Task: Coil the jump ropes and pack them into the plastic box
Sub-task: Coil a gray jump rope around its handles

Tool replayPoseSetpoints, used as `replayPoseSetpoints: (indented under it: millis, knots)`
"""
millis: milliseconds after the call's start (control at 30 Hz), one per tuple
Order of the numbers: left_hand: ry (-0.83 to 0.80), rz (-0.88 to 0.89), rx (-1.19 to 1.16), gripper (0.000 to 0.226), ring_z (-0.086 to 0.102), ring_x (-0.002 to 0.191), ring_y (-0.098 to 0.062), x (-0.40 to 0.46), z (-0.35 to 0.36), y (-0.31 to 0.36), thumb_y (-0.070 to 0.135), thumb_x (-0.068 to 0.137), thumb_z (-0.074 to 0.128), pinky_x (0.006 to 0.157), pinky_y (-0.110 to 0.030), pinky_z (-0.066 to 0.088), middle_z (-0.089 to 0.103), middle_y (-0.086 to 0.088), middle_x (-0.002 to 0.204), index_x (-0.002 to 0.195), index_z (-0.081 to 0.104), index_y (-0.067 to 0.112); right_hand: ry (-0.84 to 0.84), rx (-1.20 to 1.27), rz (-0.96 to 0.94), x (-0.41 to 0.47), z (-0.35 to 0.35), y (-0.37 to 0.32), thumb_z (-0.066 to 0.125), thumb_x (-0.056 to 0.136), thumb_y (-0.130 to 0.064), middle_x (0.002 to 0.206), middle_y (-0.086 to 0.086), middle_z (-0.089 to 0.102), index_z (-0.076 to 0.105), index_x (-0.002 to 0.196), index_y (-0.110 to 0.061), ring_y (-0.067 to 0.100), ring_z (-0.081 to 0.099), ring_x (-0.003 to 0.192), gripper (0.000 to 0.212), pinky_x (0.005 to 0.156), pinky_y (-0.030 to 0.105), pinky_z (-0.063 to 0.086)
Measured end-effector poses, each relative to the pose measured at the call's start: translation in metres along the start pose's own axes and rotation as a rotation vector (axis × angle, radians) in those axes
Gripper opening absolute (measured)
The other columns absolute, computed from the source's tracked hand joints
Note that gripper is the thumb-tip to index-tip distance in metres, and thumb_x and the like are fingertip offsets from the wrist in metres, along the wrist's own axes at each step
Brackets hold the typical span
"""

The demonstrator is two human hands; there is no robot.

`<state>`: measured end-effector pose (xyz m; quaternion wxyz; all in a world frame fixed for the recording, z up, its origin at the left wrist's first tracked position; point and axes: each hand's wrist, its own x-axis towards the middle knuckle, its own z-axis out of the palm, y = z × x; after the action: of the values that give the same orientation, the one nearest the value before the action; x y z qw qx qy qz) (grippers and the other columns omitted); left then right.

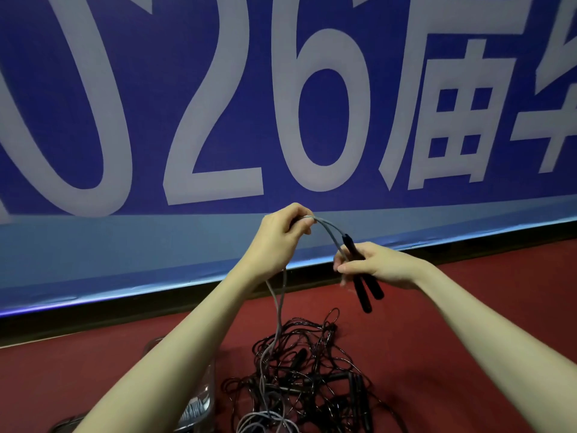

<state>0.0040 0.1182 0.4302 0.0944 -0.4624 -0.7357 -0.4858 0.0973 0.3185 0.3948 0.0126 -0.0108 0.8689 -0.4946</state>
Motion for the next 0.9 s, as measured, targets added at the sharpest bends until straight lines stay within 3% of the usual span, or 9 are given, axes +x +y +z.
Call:
replayPoseSetpoints:
  millis: [133,233,333,500,600,733,800,867,900]
  knots:
    - [0.019,-0.028,-0.014,0.013,0.050,0.068,-0.009,0.000,-0.003,-0.006,0.020,0.099,0.052,0.063,-0.019,0.040,0.062,0.008,0.079,0.095,0.063,0.016,-0.069,0.036,0.088,0.005,0.006,0.006,0.054,0.099,-0.023,0.093,0.009,0.072,0.065,0.101,-0.008,0.007,0.067,0.084,0.019,0.074,0.016,0.044]
    - [-0.012,-0.055,-0.045,0.011,0.054,0.075,-0.007,-0.001,-0.004,-0.011,0.019,0.099,0.052,0.069,-0.019,0.042,0.064,0.006,0.082,0.097,0.063,0.018,-0.098,0.064,0.129,0.008,0.008,0.015,0.060,0.093,-0.032,0.081,0.008,0.067,0.062,0.092,-0.009,0.016,0.069,0.085,0.024,0.079,0.025,0.045]
    - [0.000,-0.064,-0.070,0.009,0.052,0.065,-0.004,-0.002,-0.008,-0.017,0.014,0.097,0.055,0.063,-0.015,0.042,0.069,0.005,0.081,0.097,0.063,0.017,-0.035,0.103,0.123,0.007,0.003,0.019,0.061,0.095,-0.030,0.075,0.006,0.056,0.060,0.088,-0.007,0.024,0.065,0.075,0.024,0.080,0.035,0.049]
    - [0.098,-0.269,-0.272,0.009,0.063,0.059,-0.017,0.000,-0.014,-0.034,0.007,0.099,0.049,0.051,-0.023,0.044,0.074,-0.003,0.092,0.094,0.056,0.009,-0.072,0.156,0.120,0.000,-0.007,0.014,0.058,0.097,-0.027,0.073,0.010,0.061,0.063,0.091,-0.005,0.023,0.060,0.067,0.024,0.071,0.032,0.052]
    - [0.140,-0.353,-0.318,0.013,0.061,0.053,-0.020,-0.003,-0.011,-0.041,0.013,0.103,0.040,0.045,-0.022,0.042,0.071,-0.008,0.094,0.094,0.047,0.016,-0.165,0.242,0.152,-0.003,-0.009,0.010,0.058,0.097,-0.019,0.078,0.012,0.061,0.062,0.099,-0.004,0.026,0.063,0.071,0.016,0.076,0.037,0.053]
    - [0.225,-0.399,-0.304,0.014,0.056,0.043,-0.018,-0.003,-0.011,-0.045,0.023,0.106,0.031,0.042,-0.024,0.038,0.066,-0.006,0.086,0.096,0.041,0.023,-0.311,0.228,0.220,-0.007,-0.010,0.009,0.053,0.099,-0.021,0.081,0.012,0.063,0.060,0.121,-0.009,0.028,0.066,0.072,0.026,0.075,0.039,0.054]
    - [0.233,-0.405,-0.277,0.012,0.051,0.040,-0.016,-0.003,-0.012,-0.046,0.024,0.106,0.030,0.042,-0.024,0.035,0.064,-0.005,0.082,0.100,0.039,0.021,-0.334,0.218,0.227,-0.006,-0.010,0.008,0.056,0.097,-0.014,0.073,0.007,0.059,0.060,0.116,-0.004,0.024,0.061,0.064,0.022,0.074,0.041,0.054]
    - [0.213,-0.420,-0.233,0.012,0.048,0.039,-0.015,-0.004,-0.012,-0.052,0.024,0.106,0.028,0.042,-0.024,0.034,0.063,-0.005,0.080,0.102,0.038,0.019,-0.331,0.141,0.232,-0.004,-0.008,0.008,0.060,0.094,-0.008,0.068,0.004,0.055,0.058,0.097,-0.005,0.018,0.055,0.058,0.004,0.069,0.038,0.053]
    - [0.193,-0.433,-0.217,0.011,0.048,0.039,-0.015,-0.005,-0.012,-0.054,0.024,0.106,0.028,0.042,-0.023,0.034,0.063,-0.006,0.080,0.102,0.038,0.019,-0.305,0.102,0.232,-0.003,-0.007,0.007,0.061,0.093,-0.009,0.067,0.003,0.052,0.056,0.089,-0.009,0.016,0.051,0.055,0.006,0.063,0.034,0.049]
